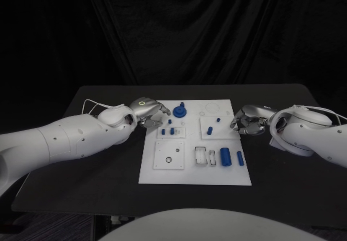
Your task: Assemble the parts on the task board
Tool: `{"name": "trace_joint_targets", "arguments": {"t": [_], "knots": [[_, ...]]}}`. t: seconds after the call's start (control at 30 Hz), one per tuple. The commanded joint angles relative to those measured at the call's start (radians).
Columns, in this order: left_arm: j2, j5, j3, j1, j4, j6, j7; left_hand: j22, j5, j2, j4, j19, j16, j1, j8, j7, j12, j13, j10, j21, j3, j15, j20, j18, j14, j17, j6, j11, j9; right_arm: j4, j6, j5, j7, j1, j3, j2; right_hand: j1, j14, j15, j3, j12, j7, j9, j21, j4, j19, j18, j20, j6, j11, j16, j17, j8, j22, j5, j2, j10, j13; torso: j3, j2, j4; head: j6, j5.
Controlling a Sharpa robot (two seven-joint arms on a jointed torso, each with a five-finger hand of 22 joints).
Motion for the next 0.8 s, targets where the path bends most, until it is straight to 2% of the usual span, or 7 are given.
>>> {"name": "trace_joint_targets", "arguments": {"t": [0.03,0.13,0.27,0.47,0.53,0.57,0.8], "knots": [[-0.039,-0.001,0.003,0.001,0.040,-0.163,0.034,0.255,0.015,-0.003,-0.013,0.059,-0.080,0.025,0.009,0.002,0.027,0.012,-0.026,0.001,0.014,-0.002,0.018,-0.012,-0.098,-0.112,0.029,-0.007,-0.005,0.014,-0.031,-0.002,-0.010,0.004,0.001,-0.012,-0.006,0.007,0.000,0.012,-0.046,-0.001,-0.001,-0.021,-0.001,-0.010,0.017,0.000,0.008,0.000,-0.014,0.002,0.004,0.081,0.003,-0.003,-0.047,-0.051,-0.0003,0.000,0.0003,0.000,0.006],[-0.083,0.041,0.005,0.009,0.086,-0.241,0.080,0.197,0.021,-0.006,-0.006,-0.198,-0.161,0.027,0.009,0.007,0.063,0.022,-0.042,0.031,0.026,-0.004,0.042,0.004,-0.194,-0.218,0.049,-0.011,-0.013,0.022,-0.050,-0.002,-0.009,0.026,0.001,-0.020,-0.004,0.005,0.000,0.017,-0.075,-0.001,-0.001,-0.029,-0.005,-0.012,0.018,0.000,0.010,0.000,-0.018,-0.002,0.005,0.078,0.004,-0.008,-0.075,-0.082,-0.0018,0.000,0.0004,0.000,0.013],[-0.146,0.163,0.007,0.021,0.152,-0.291,0.169,0.014,0.046,-0.008,0.042,-0.941,-0.370,0.010,0.014,0.046,0.138,0.032,-0.058,0.041,0.060,-0.007,0.088,0.052,-0.417,-0.355,0.096,-0.057,-0.025,0.030,-0.061,-0.012,-0.013,0.068,0.001,-0.018,0.008,-0.003,0.002,0.032,-0.293,-0.001,0.008,-0.058,-0.016,-0.021,0.021,0.001,0.025,0.003,-0.033,-0.015,0.020,0.070,0.003,-0.034,-0.302,-0.308,-0.0019,0.000,-0.0006,0.000,0.023],[-0.245,0.501,0.006,0.029,0.269,-0.249,0.375,-0.012,0.129,0.001,0.094,-1.084,-0.510,-0.029,0.014,0.085,0.203,0.020,-0.094,-0.076,0.041,0.053,0.082,0.076,-0.630,-0.430,0.126,-0.013,-0.035,0.049,-0.054,-0.061,-0.040,0.122,0.001,-0.007,0.008,-0.040,0.011,0.042,-0.506,0.004,0.030,-0.154,-0.025,-0.062,0.035,0.007,0.031,0.012,-0.089,-0.062,0.042,0.043,0.001,-0.078,-0.492,-0.507,-0.0033,0.001,0.0016,0.000,0.029],[-0.270,0.655,0.005,0.030,0.305,-0.200,0.455,-0.041,0.188,0.022,0.109,-1.154,-0.589,-0.032,0.019,0.098,0.228,0.007,-0.113,-0.158,0.018,0.105,0.116,0.050,-0.722,-0.495,0.139,0.051,-0.037,0.053,-0.052,-0.086,-0.053,0.130,0.001,-0.004,0.007,-0.053,0.015,0.044,-0.520,0.007,0.035,-0.187,-0.027,-0.078,0.040,0.010,0.030,0.016,-0.105,-0.075,0.045,0.034,0.001,-0.082,-0.504,-0.519,-0.0060,0.001,0.0085,0.000,0.028],[-0.281,0.741,0.004,0.031,0.322,-0.165,0.496,-0.067,0.202,0.029,0.110,-1.193,-0.614,-0.025,0.017,0.103,0.237,-0.004,-0.133,-0.214,0.005,0.119,0.128,0.053,-0.749,-0.529,0.133,0.064,-0.039,0.055,-0.051,-0.101,-0.061,0.134,0.001,-0.002,0.003,-0.155,0.042,0.044,-0.560,0.025,0.038,-0.394,-0.033,-0.202,0.065,0.026,0.004,0.042,-0.208,-0.153,0.038,-0.024,0.005,-0.101,-0.579,-0.539,-0.0056,0.001,0.0081,0.000,0.032],[-0.330,1.231,0.001,0.030,0.410,0.088,0.657,-0.172,0.303,0.088,0.081,-1.293,-0.671,0.028,0.008,0.112,0.269,-0.052,-0.295,-0.400,-0.036,0.184,0.189,0.051,-0.899,-0.635,0.067,0.140,-0.053,0.053,-0.035,-0.207,-0.106,0.128,0.001,0.008,-0.009,-0.304,0.061,0.034,-0.637,0.028,0.052,-0.477,-0.071,-0.303,0.081,0.049,-0.130,0.081,-0.303,-0.260,0.028,-0.006,0.090,-0.134,-0.804,-0.581,-0.0144,0.008,0.0186,0.000,0.033]]}}
